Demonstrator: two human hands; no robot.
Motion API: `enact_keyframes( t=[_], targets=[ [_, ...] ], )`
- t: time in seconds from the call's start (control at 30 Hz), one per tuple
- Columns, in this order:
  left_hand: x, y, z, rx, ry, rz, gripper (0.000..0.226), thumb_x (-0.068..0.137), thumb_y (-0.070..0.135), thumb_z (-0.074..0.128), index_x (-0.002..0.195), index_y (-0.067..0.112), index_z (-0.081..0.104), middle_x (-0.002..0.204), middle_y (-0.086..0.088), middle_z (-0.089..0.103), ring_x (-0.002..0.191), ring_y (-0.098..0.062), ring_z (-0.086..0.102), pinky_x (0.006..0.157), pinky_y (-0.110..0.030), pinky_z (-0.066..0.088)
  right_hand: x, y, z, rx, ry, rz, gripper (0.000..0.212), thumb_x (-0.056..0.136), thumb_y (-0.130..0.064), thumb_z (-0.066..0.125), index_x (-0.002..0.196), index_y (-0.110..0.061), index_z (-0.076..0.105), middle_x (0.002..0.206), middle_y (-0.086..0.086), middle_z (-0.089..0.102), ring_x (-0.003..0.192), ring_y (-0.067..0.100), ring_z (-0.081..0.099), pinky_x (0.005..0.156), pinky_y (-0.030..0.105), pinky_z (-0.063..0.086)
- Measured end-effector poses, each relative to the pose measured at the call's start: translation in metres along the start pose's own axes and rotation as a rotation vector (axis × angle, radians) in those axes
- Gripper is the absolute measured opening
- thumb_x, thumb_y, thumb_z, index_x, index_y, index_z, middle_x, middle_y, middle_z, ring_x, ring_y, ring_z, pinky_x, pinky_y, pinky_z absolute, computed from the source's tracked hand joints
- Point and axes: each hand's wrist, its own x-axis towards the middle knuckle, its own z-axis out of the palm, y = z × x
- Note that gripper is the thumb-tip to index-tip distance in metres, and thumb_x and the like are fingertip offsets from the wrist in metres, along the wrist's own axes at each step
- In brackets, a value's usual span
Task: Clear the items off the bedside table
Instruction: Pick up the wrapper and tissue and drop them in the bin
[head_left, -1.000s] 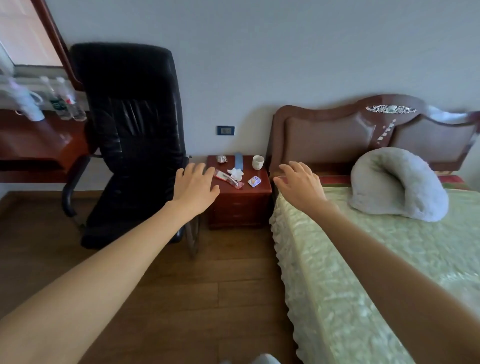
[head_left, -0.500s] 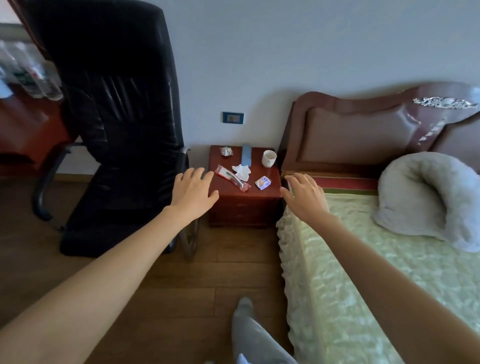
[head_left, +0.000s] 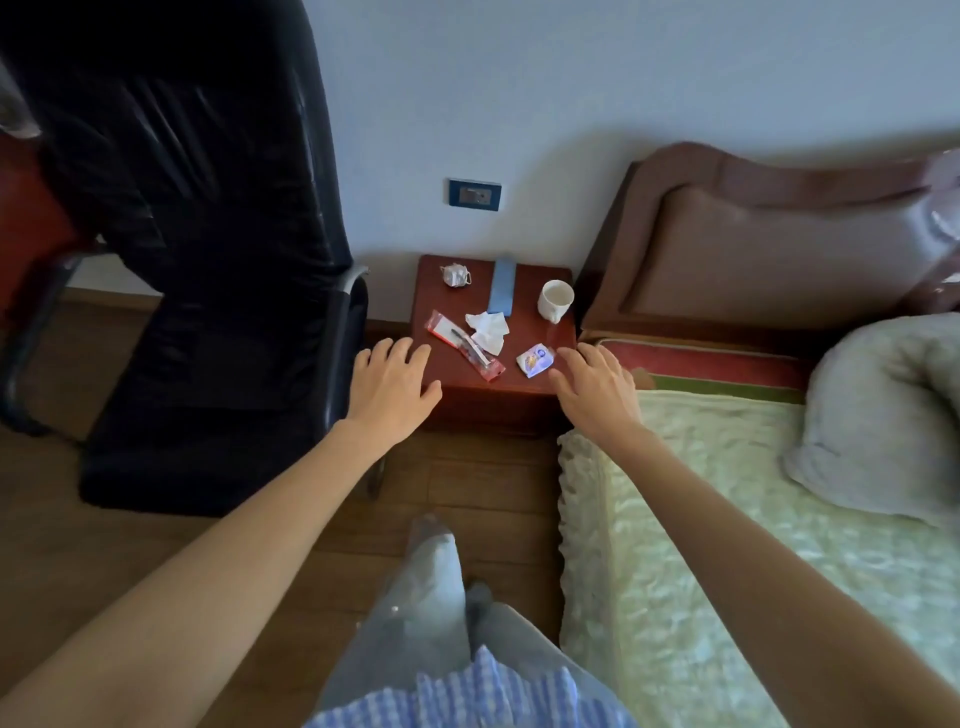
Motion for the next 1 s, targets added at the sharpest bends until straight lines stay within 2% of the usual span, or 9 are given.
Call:
enact_keyframes(
  t=[0.17, 0.27, 0.4, 0.5, 0.63, 0.77, 0.87, 1.0],
  targets=[
    [0.059, -0.010, 0.027, 0.009, -0.073, 0.028, 0.053, 0.092, 0.043, 0.046, 0.137, 0.015, 0.042, 0.141, -0.010, 0.045, 0.131, -0.029, 0.038, 0.105, -0.045, 0.033, 0.048, 0.004, 0.031, 0.019, -0.037, 0.053, 0.039, 0.095, -0.032, 0.045, 0.131, -0.017, 0.051, 0.136, 0.005, 0.050, 0.127, 0.029, 0.039, 0.101, 0.043, 0.033],
    [0.096, -0.021, 0.039, -0.005, -0.096, 0.059, 0.053, 0.091, 0.041, 0.048, 0.136, 0.013, 0.044, 0.139, -0.012, 0.047, 0.129, -0.031, 0.040, 0.104, -0.046, 0.034, 0.080, 0.004, 0.049, 0.019, -0.047, 0.077, 0.038, 0.095, -0.032, 0.046, 0.129, -0.016, 0.052, 0.131, 0.004, 0.053, 0.123, 0.029, 0.043, 0.097, 0.043, 0.036],
    [0.139, -0.037, 0.058, 0.007, -0.150, 0.081, 0.053, 0.092, 0.041, 0.047, 0.137, 0.014, 0.042, 0.141, -0.011, 0.045, 0.132, -0.031, 0.038, 0.106, -0.047, 0.033, 0.113, 0.004, 0.069, 0.008, -0.099, 0.148, 0.039, 0.095, -0.031, 0.046, 0.130, -0.014, 0.052, 0.138, 0.006, 0.049, 0.129, 0.029, 0.038, 0.102, 0.043, 0.033],
    [0.162, -0.047, 0.076, 0.012, -0.223, 0.094, 0.055, 0.092, 0.041, 0.046, 0.139, 0.014, 0.040, 0.143, -0.012, 0.043, 0.133, -0.031, 0.036, 0.108, -0.047, 0.031, 0.133, 0.007, 0.087, 0.024, -0.106, 0.159, 0.036, 0.093, -0.030, 0.048, 0.122, -0.011, 0.057, 0.128, 0.010, 0.056, 0.121, 0.032, 0.045, 0.097, 0.044, 0.038],
    [0.185, -0.052, 0.100, 0.014, -0.298, 0.089, 0.056, 0.092, 0.042, 0.045, 0.140, 0.015, 0.037, 0.145, -0.012, 0.040, 0.134, -0.031, 0.034, 0.108, -0.046, 0.030, 0.160, 0.011, 0.113, 0.076, -0.132, 0.161, 0.041, 0.088, -0.033, 0.044, 0.118, -0.011, 0.058, 0.124, 0.012, 0.059, 0.116, 0.036, 0.050, 0.093, 0.048, 0.044],
    [0.207, -0.055, 0.130, 0.028, -0.348, 0.076, 0.055, 0.093, 0.042, 0.044, 0.142, 0.016, 0.035, 0.147, -0.011, 0.038, 0.136, -0.030, 0.032, 0.110, -0.046, 0.028, 0.193, 0.019, 0.151, 0.115, -0.191, 0.149, 0.054, 0.087, -0.043, 0.032, 0.121, -0.010, 0.057, 0.128, 0.014, 0.056, 0.123, 0.035, 0.048, 0.097, 0.051, 0.043],
    [0.220, -0.064, 0.155, 0.034, -0.374, 0.051, 0.055, 0.094, 0.041, 0.043, 0.142, 0.015, 0.035, 0.147, -0.012, 0.038, 0.137, -0.030, 0.031, 0.110, -0.047, 0.028, 0.218, 0.028, 0.182, 0.114, -0.264, 0.137, 0.044, 0.093, -0.035, 0.047, 0.130, -0.012, 0.052, 0.138, 0.015, 0.049, 0.134, 0.035, 0.036, 0.105, 0.052, 0.035],
    [0.232, -0.074, 0.195, 0.038, -0.398, -0.001, 0.055, 0.094, 0.039, 0.045, 0.143, 0.015, 0.035, 0.148, -0.012, 0.037, 0.137, -0.031, 0.031, 0.111, -0.047, 0.028, 0.246, 0.042, 0.221, 0.126, -0.290, 0.102, 0.045, 0.092, -0.031, 0.054, 0.133, -0.012, 0.049, 0.142, 0.015, 0.044, 0.135, 0.034, 0.034, 0.106, 0.051, 0.033]
  ],
)
